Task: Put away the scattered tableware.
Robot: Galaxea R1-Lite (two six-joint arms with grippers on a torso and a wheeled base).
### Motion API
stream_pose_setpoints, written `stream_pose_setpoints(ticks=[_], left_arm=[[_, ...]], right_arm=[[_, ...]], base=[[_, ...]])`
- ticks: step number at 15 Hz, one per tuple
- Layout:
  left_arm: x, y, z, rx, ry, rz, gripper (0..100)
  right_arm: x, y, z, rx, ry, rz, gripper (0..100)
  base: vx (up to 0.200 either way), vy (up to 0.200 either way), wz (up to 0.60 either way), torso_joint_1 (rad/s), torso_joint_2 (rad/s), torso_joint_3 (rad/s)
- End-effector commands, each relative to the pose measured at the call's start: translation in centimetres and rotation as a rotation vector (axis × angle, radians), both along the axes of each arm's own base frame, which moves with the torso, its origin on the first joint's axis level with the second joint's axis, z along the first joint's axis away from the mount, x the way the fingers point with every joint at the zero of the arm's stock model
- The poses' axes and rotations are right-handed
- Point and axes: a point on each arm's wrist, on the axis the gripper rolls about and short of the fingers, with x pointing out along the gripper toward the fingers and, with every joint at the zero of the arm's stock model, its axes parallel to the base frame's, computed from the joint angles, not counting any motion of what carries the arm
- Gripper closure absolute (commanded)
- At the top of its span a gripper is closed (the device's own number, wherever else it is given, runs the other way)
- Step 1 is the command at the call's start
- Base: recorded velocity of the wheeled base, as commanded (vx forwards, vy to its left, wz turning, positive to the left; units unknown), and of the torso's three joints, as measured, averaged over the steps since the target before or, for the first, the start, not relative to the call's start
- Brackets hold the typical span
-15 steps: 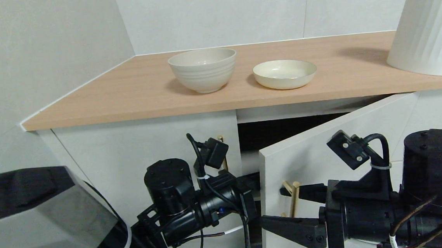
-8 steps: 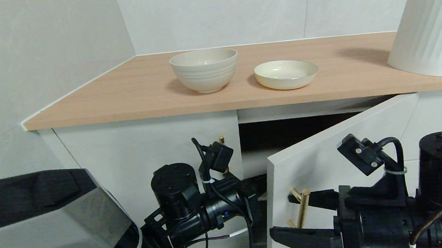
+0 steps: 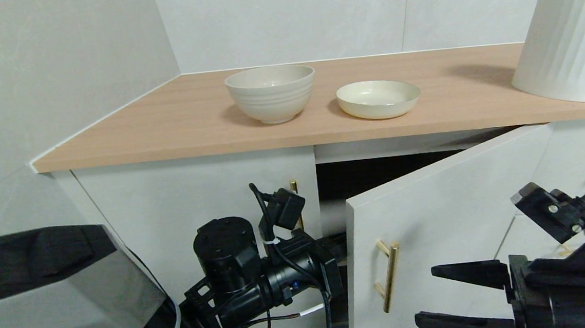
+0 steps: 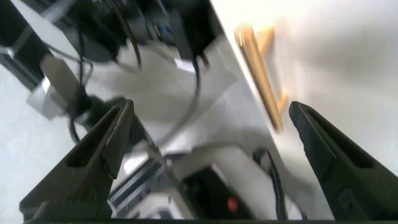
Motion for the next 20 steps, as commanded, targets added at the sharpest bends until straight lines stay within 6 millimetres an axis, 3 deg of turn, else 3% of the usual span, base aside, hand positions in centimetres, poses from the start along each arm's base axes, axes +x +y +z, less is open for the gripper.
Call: stream_pose_setpoints(ticks=[1,5,11,20], left_arm=[[-0.2,0.2,0.6,-0.009,-0.009,-0.001,100],[-0.4,0.0,0.6,-0.008,-0.008,-0.009,100],[0.0,-0.5,0.5,-0.002,-0.001,-0.012,100],[2.7,-3.0,1.3,0.029,0.033,-0.012,100]], right_arm=[[-1.8,-1.6,0.6,0.01,-0.008,0.004,0],[-3.2,-2.8,0.1,-0.003,0.007,0.013,0],[-3.4,-2.8,-0.2,-0.009,0.014,0.024,0],[-3.4,-2.8,-0.3,-0.013,0.018,0.027,0]], base=[[0.0,0.0,0.0,0.0,0.0,0.0],[0.0,0.0,0.0,0.0,0.0,0.0],[-0.2,0.0,0.0,0.003,0.0,0.006],[0.0,0.0,0.0,0.0,0.0,0.0]])
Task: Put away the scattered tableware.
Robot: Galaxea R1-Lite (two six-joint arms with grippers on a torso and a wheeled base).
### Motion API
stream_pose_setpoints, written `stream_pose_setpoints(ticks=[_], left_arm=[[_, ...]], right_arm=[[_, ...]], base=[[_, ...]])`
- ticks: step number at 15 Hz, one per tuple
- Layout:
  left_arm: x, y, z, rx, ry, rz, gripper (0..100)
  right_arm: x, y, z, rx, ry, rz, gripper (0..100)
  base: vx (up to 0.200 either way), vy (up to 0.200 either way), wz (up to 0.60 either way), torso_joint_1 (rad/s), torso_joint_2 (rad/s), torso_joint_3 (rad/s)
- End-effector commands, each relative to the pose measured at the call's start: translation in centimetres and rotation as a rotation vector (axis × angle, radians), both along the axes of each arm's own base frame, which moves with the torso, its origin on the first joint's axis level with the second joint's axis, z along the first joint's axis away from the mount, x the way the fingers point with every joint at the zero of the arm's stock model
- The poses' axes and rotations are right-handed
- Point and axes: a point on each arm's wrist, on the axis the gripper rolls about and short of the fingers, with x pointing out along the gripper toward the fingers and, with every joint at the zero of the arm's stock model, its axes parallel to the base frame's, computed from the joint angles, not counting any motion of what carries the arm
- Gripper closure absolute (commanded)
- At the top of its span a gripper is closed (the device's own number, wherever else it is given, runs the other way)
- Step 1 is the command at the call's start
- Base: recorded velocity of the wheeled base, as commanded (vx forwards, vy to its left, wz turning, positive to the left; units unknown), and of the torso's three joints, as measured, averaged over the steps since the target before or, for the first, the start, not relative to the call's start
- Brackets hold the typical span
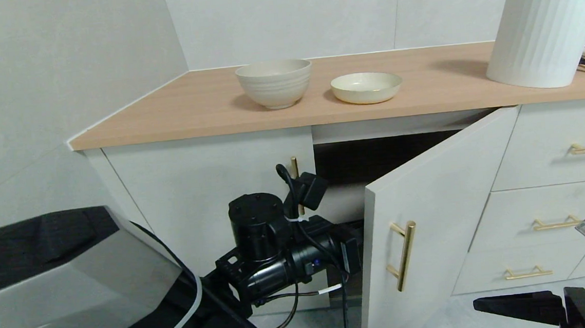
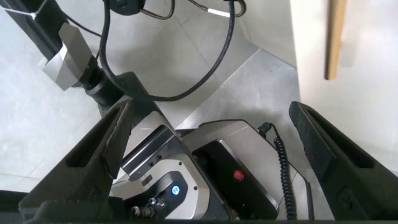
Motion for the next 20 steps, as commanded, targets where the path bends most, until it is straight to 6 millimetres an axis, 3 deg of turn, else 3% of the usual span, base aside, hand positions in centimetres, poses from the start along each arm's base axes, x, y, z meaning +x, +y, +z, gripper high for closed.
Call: stream_pose_setpoints(ticks=[1,6,14,18,20], left_arm=[[0.4,-0.4,0.5,-0.01,-0.01,0.001,100],[0.9,-0.9,1.2,-0.005,-0.005,0.0,100],[2.5,-2.5,0.9,0.021,0.021,0.007,100],[2.0,-3.0,1.2,0.016,0.013,0.007,100],[2.3,-3.2,1.1,0.015,0.009,0.015,100]], right_arm=[[0.1,0.1,-0.1,-0.004,0.005,0.001,0],[0.0,0.1,-0.1,-0.004,0.004,0.003,0],[0.0,0.0,0.0,0.0,-0.001,0.003,0],[-0.1,0.0,0.0,0.003,-0.004,0.003,0],[-0.1,0.0,0.1,0.004,-0.005,0.004,0]], base=[[0.0,0.0,0.0,0.0,0.0,0.0],[-0.16,0.0,0.0,0.003,0.0,-0.003],[0.0,0.0,0.0,0.0,0.0,0.0],[0.0,0.0,0.0,0.0,0.0,0.0],[-0.2,0.0,0.0,0.0,0.01,0.007]])
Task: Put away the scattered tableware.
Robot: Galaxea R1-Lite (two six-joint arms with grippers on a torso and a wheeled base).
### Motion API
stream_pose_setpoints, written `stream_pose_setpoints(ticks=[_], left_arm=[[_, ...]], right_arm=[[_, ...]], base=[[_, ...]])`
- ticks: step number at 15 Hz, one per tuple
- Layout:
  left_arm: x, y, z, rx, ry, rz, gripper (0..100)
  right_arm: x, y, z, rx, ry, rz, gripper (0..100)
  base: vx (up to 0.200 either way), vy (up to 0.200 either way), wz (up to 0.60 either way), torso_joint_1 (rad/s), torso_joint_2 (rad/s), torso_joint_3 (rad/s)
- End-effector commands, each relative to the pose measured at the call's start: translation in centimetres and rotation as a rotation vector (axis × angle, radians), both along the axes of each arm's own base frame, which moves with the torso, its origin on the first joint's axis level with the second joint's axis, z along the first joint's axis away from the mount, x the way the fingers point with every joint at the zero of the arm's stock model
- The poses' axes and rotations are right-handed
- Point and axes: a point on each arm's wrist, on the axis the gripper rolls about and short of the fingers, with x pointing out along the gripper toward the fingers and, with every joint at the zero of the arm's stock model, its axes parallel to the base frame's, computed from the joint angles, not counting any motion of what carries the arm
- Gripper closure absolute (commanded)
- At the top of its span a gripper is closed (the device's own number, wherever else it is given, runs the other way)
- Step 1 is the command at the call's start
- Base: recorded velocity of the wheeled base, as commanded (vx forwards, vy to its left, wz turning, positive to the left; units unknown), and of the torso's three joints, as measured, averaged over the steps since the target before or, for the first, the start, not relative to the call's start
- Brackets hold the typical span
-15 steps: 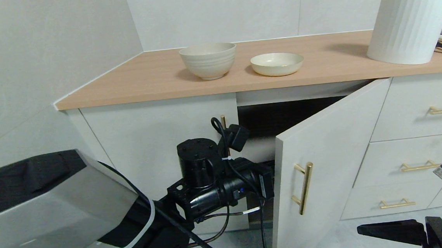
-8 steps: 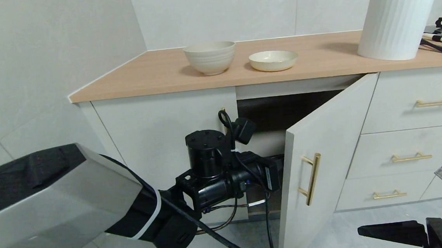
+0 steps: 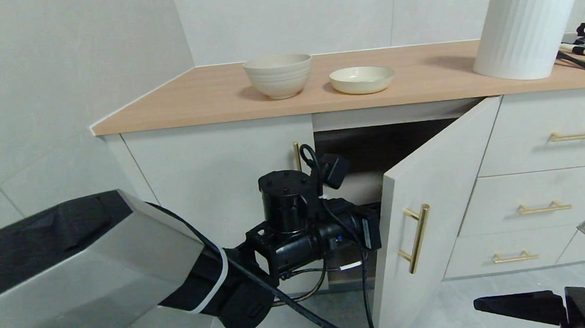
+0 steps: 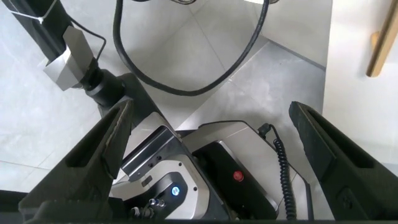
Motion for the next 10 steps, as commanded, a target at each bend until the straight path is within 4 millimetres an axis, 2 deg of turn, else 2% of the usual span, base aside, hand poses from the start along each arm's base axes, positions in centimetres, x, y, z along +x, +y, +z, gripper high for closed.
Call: stream_pose_setpoints(ticks=[1,5,10], left_arm=[[0.17,-0.19,-0.21,0.001,0.001,0.001,100],[0.8,-0.66,-0.73,0.003,-0.001,0.019,100],[0.45,-1.13,-0.89,0.007,-0.002,0.033,100]], right_arm=[[-0.01,0.02,0.0,0.0,0.0,0.002,0],[-0.01,0.02,0.0,0.0,0.0,0.002,0],[-0.02,0.05,0.06,0.003,-0.002,0.004,0]], base=[[-0.2,0.0,0.0,0.017,0.0,0.002],[0.0,0.0,0.0,0.0,0.0,0.0],[0.0,0.0,0.0,0.0,0.0,0.0]])
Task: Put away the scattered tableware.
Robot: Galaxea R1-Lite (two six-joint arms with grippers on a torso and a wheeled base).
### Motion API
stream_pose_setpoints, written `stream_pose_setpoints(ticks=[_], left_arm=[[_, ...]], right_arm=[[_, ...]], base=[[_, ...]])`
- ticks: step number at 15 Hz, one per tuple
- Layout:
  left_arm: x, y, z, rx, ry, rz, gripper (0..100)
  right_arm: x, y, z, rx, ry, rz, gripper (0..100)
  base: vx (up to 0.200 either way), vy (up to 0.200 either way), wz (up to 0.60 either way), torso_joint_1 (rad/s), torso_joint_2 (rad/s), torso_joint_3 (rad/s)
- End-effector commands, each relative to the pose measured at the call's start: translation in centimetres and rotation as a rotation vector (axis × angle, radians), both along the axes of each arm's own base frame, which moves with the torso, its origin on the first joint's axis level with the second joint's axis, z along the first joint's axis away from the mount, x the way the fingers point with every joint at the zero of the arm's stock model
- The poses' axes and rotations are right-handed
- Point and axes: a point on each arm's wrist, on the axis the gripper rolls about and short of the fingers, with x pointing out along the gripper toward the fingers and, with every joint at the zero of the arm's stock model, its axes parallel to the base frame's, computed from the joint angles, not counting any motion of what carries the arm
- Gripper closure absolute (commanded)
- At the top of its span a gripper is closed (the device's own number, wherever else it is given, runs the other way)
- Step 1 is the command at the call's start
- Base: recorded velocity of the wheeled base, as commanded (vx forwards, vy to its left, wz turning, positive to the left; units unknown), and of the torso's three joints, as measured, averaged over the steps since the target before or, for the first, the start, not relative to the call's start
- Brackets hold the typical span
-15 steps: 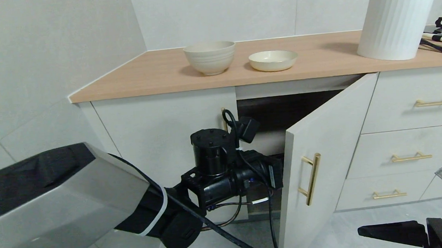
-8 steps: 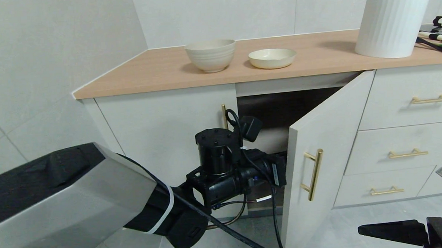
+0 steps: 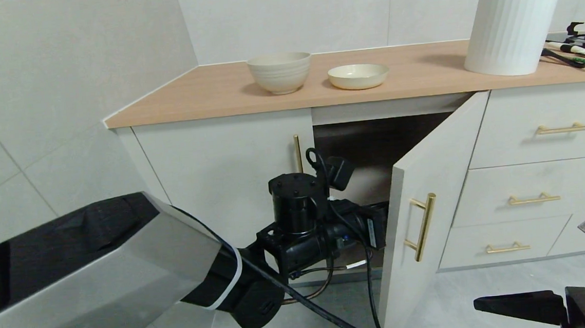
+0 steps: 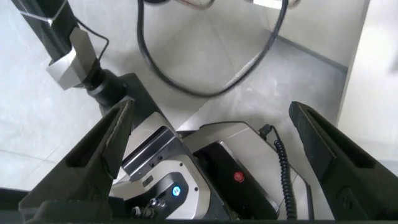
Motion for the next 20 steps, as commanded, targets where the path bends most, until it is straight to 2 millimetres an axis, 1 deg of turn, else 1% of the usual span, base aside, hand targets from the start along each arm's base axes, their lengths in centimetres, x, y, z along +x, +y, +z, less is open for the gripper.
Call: stream_pose_setpoints(ticks=[1,3,4,5,6,7,8,9,10,11,13,14,15,17,18,20], left_arm=[[-0.5,-0.8,0.2,-0.004,-0.013,0.026,100],[-1.8,-2.0,0.6,-0.001,-0.04,0.018,100],[-3.2,-2.9,1.0,-0.006,-0.053,-0.02,100],[-5.3,-3.4,2.0,-0.021,-0.047,-0.081,100],[-8.7,-3.5,3.9,-0.093,0.048,-0.269,100],[-10.1,-2.7,5.1,-0.135,0.121,-0.397,100],[-10.2,-2.5,5.3,-0.141,0.128,-0.415,100],[-9.5,-2.1,5.4,-0.141,0.11,-0.399,100],[-7.6,-1.1,4.4,-0.104,0.067,-0.335,100],[-6.5,-0.5,3.6,-0.079,0.051,-0.287,100],[-4.7,0.8,3.2,-0.054,0.012,-0.174,100],[-4.4,1.3,3.3,-0.049,0.001,-0.153,100],[-3.8,3.6,4.3,-0.033,-0.044,-0.097,100],[-3.8,7.3,5.9,0.0,-0.092,0.024,100],[-4.1,9.5,6.9,0.023,-0.103,0.11,100],[-5.8,14.1,9.2,0.053,-0.089,0.241,100]], right_arm=[[0.0,0.1,0.0,-0.001,0.001,0.002,0],[-0.2,0.1,0.2,0.008,-0.009,0.011,0],[-0.5,-0.1,0.4,0.019,-0.017,0.02,0],[-0.8,-0.2,0.5,0.027,-0.023,0.038,0],[-1.4,-0.4,0.8,0.053,-0.035,0.087,0],[-1.7,-0.6,1.0,0.069,-0.038,0.12,0],[-1.7,-0.6,1.0,0.07,-0.037,0.126,0],[-1.8,-0.7,0.9,0.074,-0.036,0.138,0],[-1.8,-0.7,0.9,0.073,-0.036,0.136,0],[-1.8,-0.7,0.9,0.074,-0.037,0.133,0],[-1.6,-0.6,0.9,0.07,-0.035,0.124,0],[-1.6,-0.6,0.9,0.067,-0.034,0.117,0],[-1.0,-0.4,0.9,0.051,-0.03,0.072,0],[0.1,0.1,0.9,0.021,-0.03,-0.021,0],[0.6,0.5,1.1,0.01,-0.032,-0.055,0],[1.9,1.3,1.6,-0.008,-0.04,-0.117,0]], base=[[0.0,0.0,0.0,0.0,0.0,0.0],[0.0,0.0,0.0,0.0,0.0,0.0],[0.0,0.0,0.0,0.0,0.0,0.0],[0.0,0.0,0.0,0.0,0.0,0.0],[0.0,0.0,0.0,0.0,0.0,0.0],[0.0,0.0,0.0,0.0,0.0,0.0],[0.0,0.0,0.0,0.0,0.0,0.0],[0.0,0.0,0.0,0.0,0.0,0.0],[0.0,0.0,0.0,0.0,0.0,0.0],[0.0,0.0,0.0,0.0,0.0,0.0],[0.0,0.0,0.0,0.0,0.0,0.0],[0.0,0.0,0.0,0.0,0.0,0.0],[0.0,0.0,0.0,0.0,0.0,0.0],[0.0,0.0,0.0,0.0,0.0,0.0],[0.0,0.0,0.0,0.0,0.0,0.0],[0.0,0.0,0.0,0.0,0.0,0.0]])
